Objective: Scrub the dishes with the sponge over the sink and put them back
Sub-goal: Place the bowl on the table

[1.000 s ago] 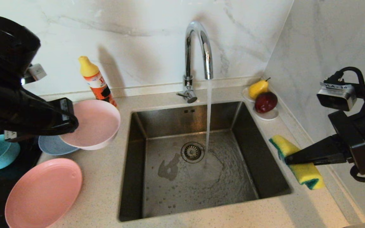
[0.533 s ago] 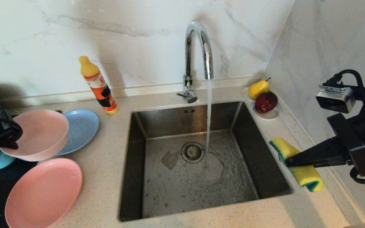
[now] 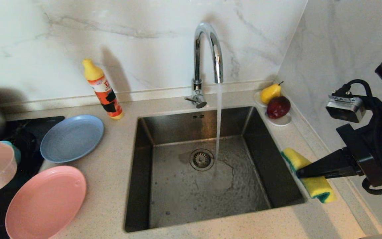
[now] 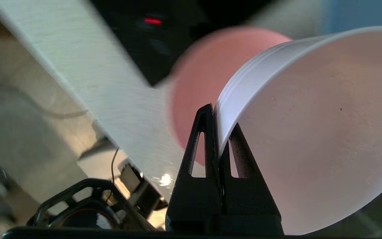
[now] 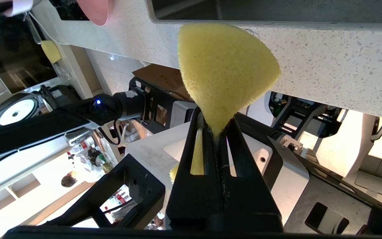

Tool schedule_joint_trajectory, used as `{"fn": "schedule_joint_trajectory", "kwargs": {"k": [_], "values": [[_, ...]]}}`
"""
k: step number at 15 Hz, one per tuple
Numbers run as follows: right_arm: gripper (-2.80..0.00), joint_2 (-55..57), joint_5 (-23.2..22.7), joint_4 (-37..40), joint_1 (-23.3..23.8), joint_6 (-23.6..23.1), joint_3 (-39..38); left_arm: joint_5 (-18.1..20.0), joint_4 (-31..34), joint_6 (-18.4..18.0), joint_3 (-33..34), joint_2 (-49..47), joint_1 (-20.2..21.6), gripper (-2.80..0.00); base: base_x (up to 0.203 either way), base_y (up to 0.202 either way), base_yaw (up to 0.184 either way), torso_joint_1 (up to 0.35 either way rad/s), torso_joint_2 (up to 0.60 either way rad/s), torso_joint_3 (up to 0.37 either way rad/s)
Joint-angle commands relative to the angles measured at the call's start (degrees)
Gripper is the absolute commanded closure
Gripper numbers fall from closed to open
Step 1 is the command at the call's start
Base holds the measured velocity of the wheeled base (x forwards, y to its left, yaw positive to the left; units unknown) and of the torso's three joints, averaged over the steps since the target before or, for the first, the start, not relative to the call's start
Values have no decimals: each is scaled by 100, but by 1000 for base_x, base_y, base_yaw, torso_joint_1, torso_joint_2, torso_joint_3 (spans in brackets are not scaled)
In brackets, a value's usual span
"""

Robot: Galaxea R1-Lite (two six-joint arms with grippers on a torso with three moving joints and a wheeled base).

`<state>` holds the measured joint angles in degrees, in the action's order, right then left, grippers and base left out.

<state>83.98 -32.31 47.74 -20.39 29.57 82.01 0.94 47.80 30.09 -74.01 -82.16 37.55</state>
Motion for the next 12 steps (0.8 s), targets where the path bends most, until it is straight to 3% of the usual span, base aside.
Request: {"fn": "schedule_joint_trajectory", "kwargs": {"k": [1,3,6,12], "values": [[0,31,-21,25,-8,22,8,202,-112,-161,143,-312,887,0,0,0,0,0,0,0],[0,56,-21,25,-7,15,8,413,-302,-370,167,-692,1470,0,0,0,0,0,0,0],[0,66,-21,25,0,22,17,517,-397,-582,232,-1065,1969,0,0,0,0,0,0,0],[0,92,-30,25,44,22,17,512,-1127,-832,960,-1492,2302,0,0,0,0,0,0,0]]}}
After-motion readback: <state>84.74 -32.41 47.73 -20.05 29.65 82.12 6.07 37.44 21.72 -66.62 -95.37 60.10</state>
